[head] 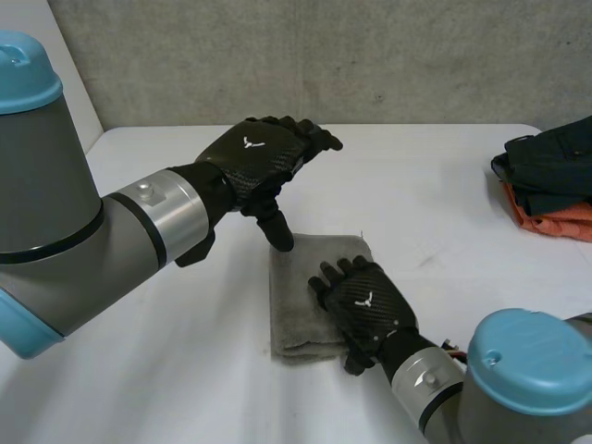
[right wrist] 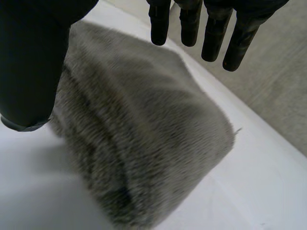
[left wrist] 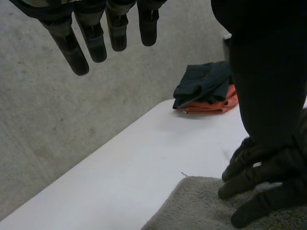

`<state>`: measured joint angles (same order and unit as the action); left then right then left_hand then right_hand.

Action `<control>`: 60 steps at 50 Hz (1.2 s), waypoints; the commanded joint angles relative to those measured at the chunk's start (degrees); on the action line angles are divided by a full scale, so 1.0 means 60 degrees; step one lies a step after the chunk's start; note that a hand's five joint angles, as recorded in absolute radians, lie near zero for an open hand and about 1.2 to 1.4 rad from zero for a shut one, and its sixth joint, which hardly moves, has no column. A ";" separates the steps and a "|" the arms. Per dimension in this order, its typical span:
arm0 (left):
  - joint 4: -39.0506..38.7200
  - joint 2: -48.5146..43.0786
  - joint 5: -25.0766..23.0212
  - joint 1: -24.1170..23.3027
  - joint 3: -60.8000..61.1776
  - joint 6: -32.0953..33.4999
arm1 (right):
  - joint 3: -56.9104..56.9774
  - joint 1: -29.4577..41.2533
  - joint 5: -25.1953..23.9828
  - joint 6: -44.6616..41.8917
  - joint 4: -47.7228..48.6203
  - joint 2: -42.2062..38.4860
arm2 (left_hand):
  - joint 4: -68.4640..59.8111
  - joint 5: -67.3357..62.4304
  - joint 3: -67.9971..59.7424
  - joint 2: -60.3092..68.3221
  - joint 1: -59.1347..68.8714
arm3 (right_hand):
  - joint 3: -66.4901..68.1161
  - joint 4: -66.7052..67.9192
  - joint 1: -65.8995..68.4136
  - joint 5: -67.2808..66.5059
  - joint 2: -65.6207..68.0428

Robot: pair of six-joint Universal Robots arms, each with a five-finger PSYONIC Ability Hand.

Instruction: Fold the laundry.

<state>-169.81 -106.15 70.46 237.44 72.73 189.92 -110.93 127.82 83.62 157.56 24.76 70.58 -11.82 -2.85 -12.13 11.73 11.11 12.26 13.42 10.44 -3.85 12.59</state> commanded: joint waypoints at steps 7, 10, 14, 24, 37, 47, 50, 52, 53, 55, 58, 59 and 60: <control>-0.0014 -0.0048 0.0005 -0.0111 0.0051 0.0003 | 0.0720 0.0011 0.0360 -0.0552 0.0561 -0.1451 | -0.0489 -0.0318 -0.0439 0.0504 0.0607 | 0.0112 -0.0081 0.0415 0.0152 0.0057; -0.0014 -0.0062 0.0005 -0.0097 0.0051 -0.0027 | 0.0881 0.0011 0.0404 -0.0581 0.0678 -0.1626 | -0.0461 -0.0289 -0.0410 0.0476 0.0579 | 0.0449 0.0256 0.0752 -0.0185 0.0394; -0.0014 -0.0077 0.0020 -0.0097 0.0066 -0.0041 | 0.1130 0.0011 0.0419 -0.0654 0.0708 -0.1890 | -0.0461 -0.0289 -0.0410 0.0476 0.0579 | 0.0814 0.0621 0.1117 -0.0550 0.0759; -0.0028 -0.0048 0.0005 -0.0082 0.0124 -0.0056 | 0.1642 -0.0004 0.0434 -0.0684 0.0752 -0.2198 | -0.0461 -0.0289 -0.0410 0.0476 0.0579 | 0.1796 0.1603 0.2099 -0.1532 0.1741; -0.0028 -0.0033 0.0005 -0.0097 0.0153 -0.0246 | 0.2741 -0.0004 0.0550 -0.0669 0.0693 -0.2871 | -0.0433 -0.0261 -0.0382 0.0448 0.0551 | 0.3057 0.2864 0.3360 -0.2793 0.3002; -0.0028 -0.0048 -0.0009 -0.0097 0.0183 -0.0305 | 0.3298 -0.0062 0.0595 -0.0654 0.0679 -0.3121 | -0.0405 -0.0233 -0.0354 0.0420 0.0523 | 0.8323 0.8130 0.8626 -0.8059 0.8268; -0.0028 -0.0062 -0.0009 -0.0082 0.0183 -0.0305 | 0.3445 -0.0164 0.0566 -0.0654 0.0620 -0.3121 | -0.0405 -0.0233 -0.0354 0.0420 0.0523 | 1.0789 1.0596 1.1092 -1.0525 1.0734; -0.0028 -0.0062 -0.0009 -0.0067 0.0183 -0.0305 | 0.3489 -0.0499 0.0566 -0.0669 0.0577 -0.3048 | -0.0405 -0.0233 -0.0354 0.0420 0.0523 | 1.1290 1.1097 1.1593 -1.1025 1.1235; -0.0028 -0.0062 -0.0009 -0.0067 0.0183 -0.0305 | 0.3489 -0.0676 0.0566 -0.0683 0.0533 -0.3004 | -0.0405 -0.0233 -0.0354 0.0420 0.0523 | 1.1290 1.1097 1.1593 -1.1026 1.1235; -0.0028 -0.0062 -0.0009 -0.0053 0.0183 -0.0305 | 0.3533 -0.1071 0.0507 -0.0713 0.0358 -0.2960 | -0.0405 -0.0233 -0.0354 0.0420 0.0523 | 1.1290 1.1097 1.1593 -1.1026 1.1235; -0.0028 -0.0077 -0.0009 -0.0038 0.0183 -0.0305 | 0.3679 -0.1818 0.0317 -0.0917 -0.0126 -0.2799 | -0.0405 -0.0233 -0.0354 0.0420 0.0523 | 1.1290 1.1097 1.1593 -1.1026 1.1235; -0.0028 -0.0063 0.0005 -0.0038 0.0183 -0.0305 | 0.3737 -0.2009 0.0244 -0.0990 -0.0228 -0.2755 | -0.0405 -0.0233 -0.0354 0.0420 0.0523 | 1.1290 1.1097 1.1593 -1.1026 1.1235; -0.0028 -0.0077 0.0005 -0.0038 0.0183 -0.0305 | 0.3854 -0.2475 0.0026 -0.1151 -0.0360 -0.2668 | -0.0405 -0.0233 -0.0354 0.0420 0.0523 | 1.1290 1.1097 1.1593 -1.1026 1.1235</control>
<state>-169.98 -106.54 70.40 237.07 73.84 188.07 -89.61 121.83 86.51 153.06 26.68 52.74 -11.82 -2.79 -12.12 11.73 11.11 64.19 67.27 51.32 -52.00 66.50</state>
